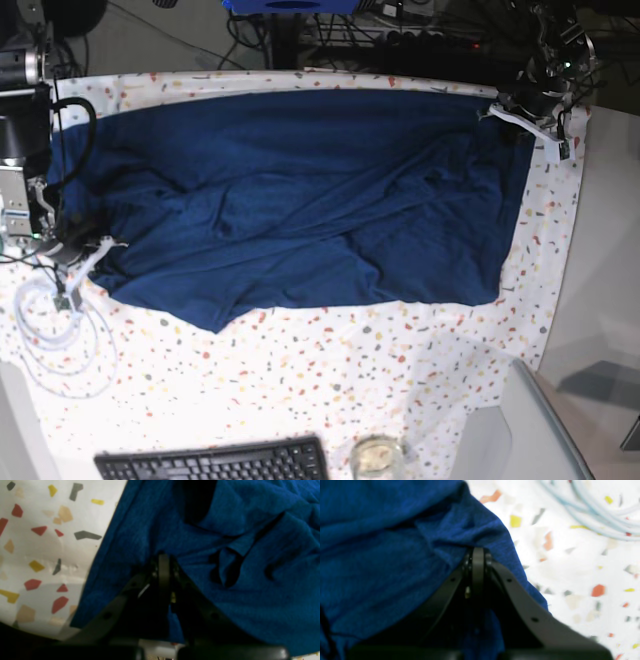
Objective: Layout the t-shirt on the table in an organized manner, then fold the t-shirt properly
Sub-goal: 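Grasp the shirt corners with both grippers and pull the edge taut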
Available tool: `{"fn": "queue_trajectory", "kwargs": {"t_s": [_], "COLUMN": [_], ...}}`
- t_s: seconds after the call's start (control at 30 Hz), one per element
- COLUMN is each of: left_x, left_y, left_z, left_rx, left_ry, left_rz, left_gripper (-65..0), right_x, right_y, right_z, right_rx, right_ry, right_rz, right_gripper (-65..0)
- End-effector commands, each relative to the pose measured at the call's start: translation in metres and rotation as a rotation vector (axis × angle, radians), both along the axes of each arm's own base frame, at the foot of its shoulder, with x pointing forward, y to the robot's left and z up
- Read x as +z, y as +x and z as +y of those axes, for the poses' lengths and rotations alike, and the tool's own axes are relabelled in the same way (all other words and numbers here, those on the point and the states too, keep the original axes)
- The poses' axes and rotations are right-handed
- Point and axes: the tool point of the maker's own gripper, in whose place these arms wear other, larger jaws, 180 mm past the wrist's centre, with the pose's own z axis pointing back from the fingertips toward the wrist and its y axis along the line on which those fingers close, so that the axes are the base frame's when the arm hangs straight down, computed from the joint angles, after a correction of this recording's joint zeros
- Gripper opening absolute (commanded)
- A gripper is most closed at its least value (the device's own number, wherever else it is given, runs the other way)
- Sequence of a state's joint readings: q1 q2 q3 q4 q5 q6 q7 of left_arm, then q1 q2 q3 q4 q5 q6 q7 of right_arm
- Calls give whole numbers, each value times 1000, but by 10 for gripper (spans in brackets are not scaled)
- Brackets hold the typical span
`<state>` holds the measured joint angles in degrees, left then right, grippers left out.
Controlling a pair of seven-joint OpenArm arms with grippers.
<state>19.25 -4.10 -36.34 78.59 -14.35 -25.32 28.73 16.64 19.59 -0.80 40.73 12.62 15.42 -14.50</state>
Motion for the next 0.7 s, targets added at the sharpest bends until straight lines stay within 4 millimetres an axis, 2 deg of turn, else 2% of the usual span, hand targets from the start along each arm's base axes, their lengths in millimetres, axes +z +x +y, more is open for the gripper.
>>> {"fn": "queue_trajectory", "kwargs": {"t_s": [0.0, 0.2, 0.47, 0.67], "left_x": [5, -8, -5, -5], "left_y": [1, -6, -4, -3], "left_z": [8, 8, 8, 7], "left_rx": [5, 18, 18, 18], "left_ry": [21, -1, 1, -1], "left_rz": [-14, 20, 10, 10], "left_gripper": [-650, -650, -650, -650], "right_x": [12, 18, 21, 36], "right_y": [7, 13, 16, 30], "right_z": [-25, -35, -36, -36], "right_rx": [-40, -86, -91, -88], "right_ry": [-56, -86, -90, -90], "right_rz": [-19, -59, -83, -174], "right_gripper": [-650, -650, -650, -650]}}
